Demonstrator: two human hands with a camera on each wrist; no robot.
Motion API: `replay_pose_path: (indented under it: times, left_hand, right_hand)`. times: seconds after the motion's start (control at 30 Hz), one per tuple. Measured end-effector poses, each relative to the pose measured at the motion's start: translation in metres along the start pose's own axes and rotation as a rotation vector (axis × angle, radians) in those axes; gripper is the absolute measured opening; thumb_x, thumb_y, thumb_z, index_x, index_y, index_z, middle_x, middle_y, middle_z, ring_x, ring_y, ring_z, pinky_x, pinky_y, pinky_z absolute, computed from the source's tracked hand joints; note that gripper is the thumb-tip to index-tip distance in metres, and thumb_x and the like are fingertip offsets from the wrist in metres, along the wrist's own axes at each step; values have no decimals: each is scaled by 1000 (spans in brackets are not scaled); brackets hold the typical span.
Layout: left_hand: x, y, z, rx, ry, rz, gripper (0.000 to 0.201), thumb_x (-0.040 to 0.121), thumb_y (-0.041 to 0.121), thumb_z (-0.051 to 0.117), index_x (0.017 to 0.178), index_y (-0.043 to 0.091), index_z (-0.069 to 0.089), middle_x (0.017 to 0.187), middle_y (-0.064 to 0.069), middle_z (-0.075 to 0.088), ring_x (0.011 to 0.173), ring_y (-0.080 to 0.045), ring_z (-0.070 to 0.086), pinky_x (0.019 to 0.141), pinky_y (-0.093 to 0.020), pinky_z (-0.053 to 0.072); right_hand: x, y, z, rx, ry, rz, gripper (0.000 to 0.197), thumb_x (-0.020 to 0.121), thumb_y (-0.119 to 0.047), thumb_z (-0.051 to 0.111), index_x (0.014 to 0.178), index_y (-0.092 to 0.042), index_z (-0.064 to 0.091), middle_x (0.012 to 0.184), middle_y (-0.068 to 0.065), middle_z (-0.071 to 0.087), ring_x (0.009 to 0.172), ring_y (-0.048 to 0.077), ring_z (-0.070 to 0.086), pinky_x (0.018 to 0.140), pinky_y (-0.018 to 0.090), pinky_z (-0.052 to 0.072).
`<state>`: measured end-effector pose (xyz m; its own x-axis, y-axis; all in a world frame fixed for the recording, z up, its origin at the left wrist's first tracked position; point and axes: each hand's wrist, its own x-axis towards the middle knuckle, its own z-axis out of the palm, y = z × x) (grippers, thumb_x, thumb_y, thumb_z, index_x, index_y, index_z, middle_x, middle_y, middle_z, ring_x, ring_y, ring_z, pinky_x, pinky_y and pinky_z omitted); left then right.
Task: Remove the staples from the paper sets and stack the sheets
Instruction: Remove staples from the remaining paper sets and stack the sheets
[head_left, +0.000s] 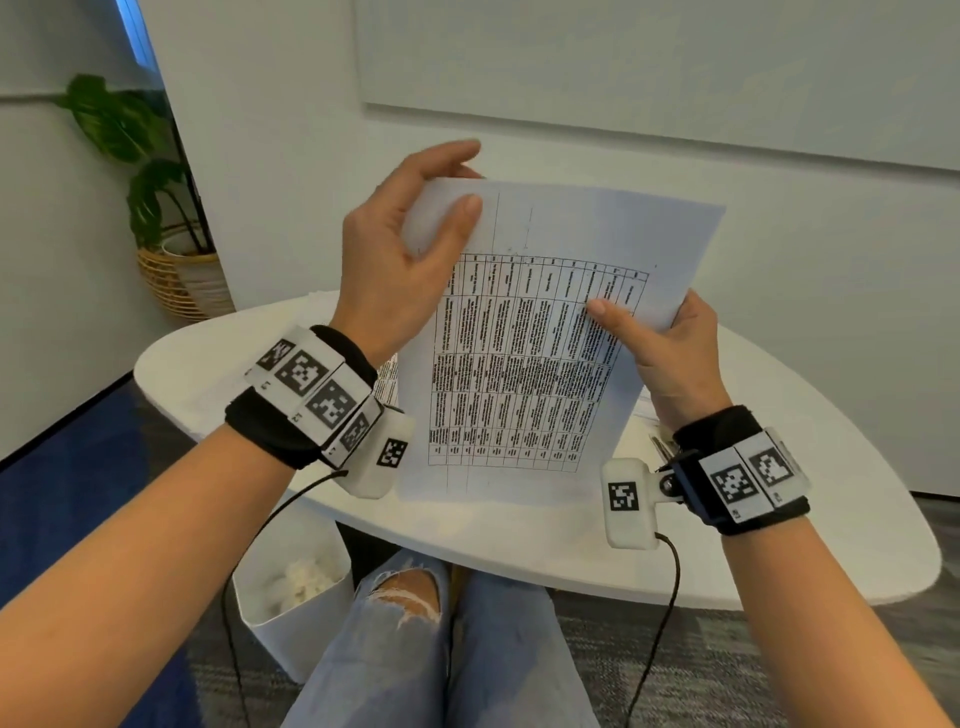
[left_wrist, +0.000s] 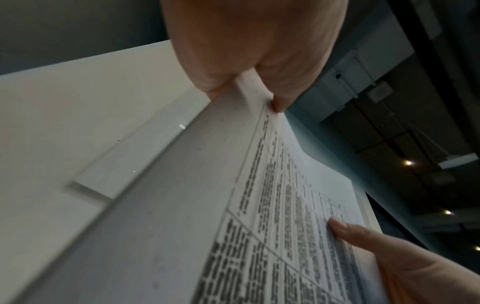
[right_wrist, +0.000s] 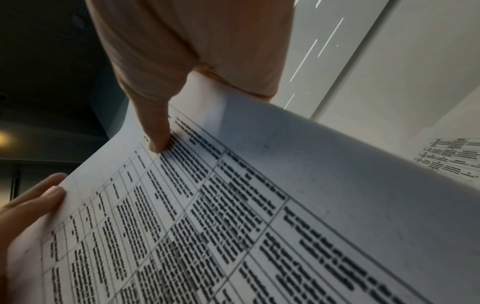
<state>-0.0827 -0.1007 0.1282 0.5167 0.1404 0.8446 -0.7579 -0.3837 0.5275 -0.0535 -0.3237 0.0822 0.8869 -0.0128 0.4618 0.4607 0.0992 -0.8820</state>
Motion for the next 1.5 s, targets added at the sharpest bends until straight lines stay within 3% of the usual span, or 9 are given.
replay_pose_path:
  times: [0.1,0.3,0.43,0.57,0.93,1.03,1.17,1.3,1.5]
  left_hand:
    - [0,-1,1,12,34,-56,20,90,21,65,108,15,60,104,14,61,97,1,60,86,-26,52]
    - [-15,-18,6,-52,63,-247,66,84,29,72,137,11,36,137,0,48,127,-18,49,107,-44,41]
    - [-38,-30,14,-47,-59,-394,36,85,27,70,116,21,53,107,11,65,99,-5,65,88,-32,55]
    - [-62,-42,18,-48,-38,-424,34,84,22,71,114,24,56,105,15,66,98,2,64,83,-14,51]
    - [-51,-26,26,-18,131,-290,31,84,18,72,111,21,57,98,13,66,93,0,65,82,-17,53]
    - [-55,-34,27,19,94,-325,32,85,20,71,114,18,58,98,16,64,90,7,63,79,-10,50]
    - [-72,-53,28,85,58,-451,33,85,23,70,114,11,59,97,9,64,82,15,59,73,-2,46]
    - [-61,-54,8,134,65,-501,42,84,24,71,121,12,56,104,8,64,94,-4,62,82,-21,51]
    - [-30,-38,-42,254,-52,-483,51,84,26,69,130,15,48,116,9,58,108,-6,53,94,-22,43]
  right_hand:
    - [-1,1,1,5,-9,-10,26,76,-3,74,99,-11,67,101,5,72,94,23,70,81,35,57]
    - [-1,5,3,27,28,-53,24,77,-1,73,99,-8,67,98,3,72,94,21,70,82,32,56]
    - [2,7,0,44,52,-50,23,77,-1,73,99,-8,67,96,4,72,93,21,70,80,30,55]
    - [1,15,-5,-40,18,11,24,76,-5,75,98,-9,68,99,8,72,93,21,70,82,35,56]
    - [0,-10,3,-70,26,-128,24,81,-8,72,104,-10,67,100,-1,72,95,16,69,82,29,56]
    - [1,0,4,-130,-9,-63,25,81,-14,72,105,-12,67,102,2,72,97,19,69,86,40,56]
    - [-1,27,1,-345,-92,55,25,82,-18,71,106,-13,65,103,14,70,93,29,68,85,48,55]
    - [11,45,-32,-737,-368,208,55,70,-16,82,119,-10,57,112,3,64,100,15,60,92,32,49]
    - [15,78,-94,-1419,-280,550,59,80,-42,69,123,-6,49,125,14,54,114,31,51,98,37,43]
